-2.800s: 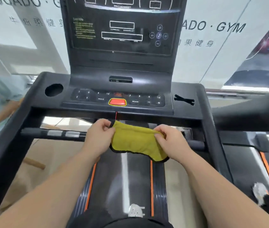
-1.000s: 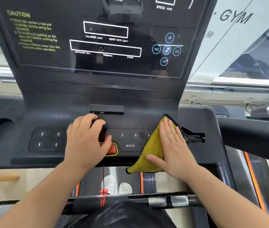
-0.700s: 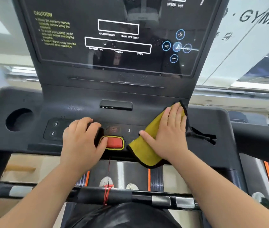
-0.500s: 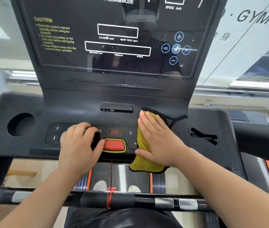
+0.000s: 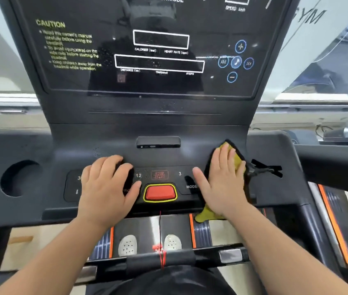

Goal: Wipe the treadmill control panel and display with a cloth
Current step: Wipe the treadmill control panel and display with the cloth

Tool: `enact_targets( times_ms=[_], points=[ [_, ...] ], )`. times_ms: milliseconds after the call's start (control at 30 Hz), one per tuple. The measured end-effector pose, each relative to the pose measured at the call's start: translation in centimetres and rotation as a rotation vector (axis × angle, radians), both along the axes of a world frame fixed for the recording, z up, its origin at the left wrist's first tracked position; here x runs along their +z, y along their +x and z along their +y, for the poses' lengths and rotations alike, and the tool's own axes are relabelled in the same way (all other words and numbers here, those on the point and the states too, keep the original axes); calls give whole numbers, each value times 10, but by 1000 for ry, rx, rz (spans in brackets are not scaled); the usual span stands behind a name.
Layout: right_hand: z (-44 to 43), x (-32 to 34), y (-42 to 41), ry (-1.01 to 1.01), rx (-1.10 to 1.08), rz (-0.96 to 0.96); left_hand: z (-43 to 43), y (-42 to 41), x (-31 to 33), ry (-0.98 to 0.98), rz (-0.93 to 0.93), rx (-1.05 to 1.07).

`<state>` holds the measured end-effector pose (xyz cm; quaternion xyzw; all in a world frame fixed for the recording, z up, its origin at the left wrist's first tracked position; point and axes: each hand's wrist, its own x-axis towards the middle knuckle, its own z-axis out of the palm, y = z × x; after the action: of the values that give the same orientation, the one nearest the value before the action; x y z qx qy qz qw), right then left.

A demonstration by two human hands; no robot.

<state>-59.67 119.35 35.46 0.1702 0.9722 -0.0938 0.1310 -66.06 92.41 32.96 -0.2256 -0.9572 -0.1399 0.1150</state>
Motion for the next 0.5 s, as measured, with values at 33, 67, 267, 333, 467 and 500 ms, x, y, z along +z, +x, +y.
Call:
enact_targets(
  times_ms=[33, 67, 267, 333, 467, 500],
  points=[
    [-8, -4, -6, 42, -31, 36, -1, 0, 0, 3, 5, -4],
    [-13, -7, -10, 80, -35, 60, -1, -1, 0, 8, 8, -6],
    [-35, -9, -7, 124, 252, 69, 1, -2, -1, -40, -10, -17],
    [-40, -11, 6, 92, 360, 66, 3, -1, 0, -67, -29, -17],
    [-25, -22, 31, 42, 515, 142, 6, -1, 1, -85, -30, -20],
    [-16, -23, 33, 62, 518, 164, 5, -1, 1, -82, -27, -22]
  ],
)
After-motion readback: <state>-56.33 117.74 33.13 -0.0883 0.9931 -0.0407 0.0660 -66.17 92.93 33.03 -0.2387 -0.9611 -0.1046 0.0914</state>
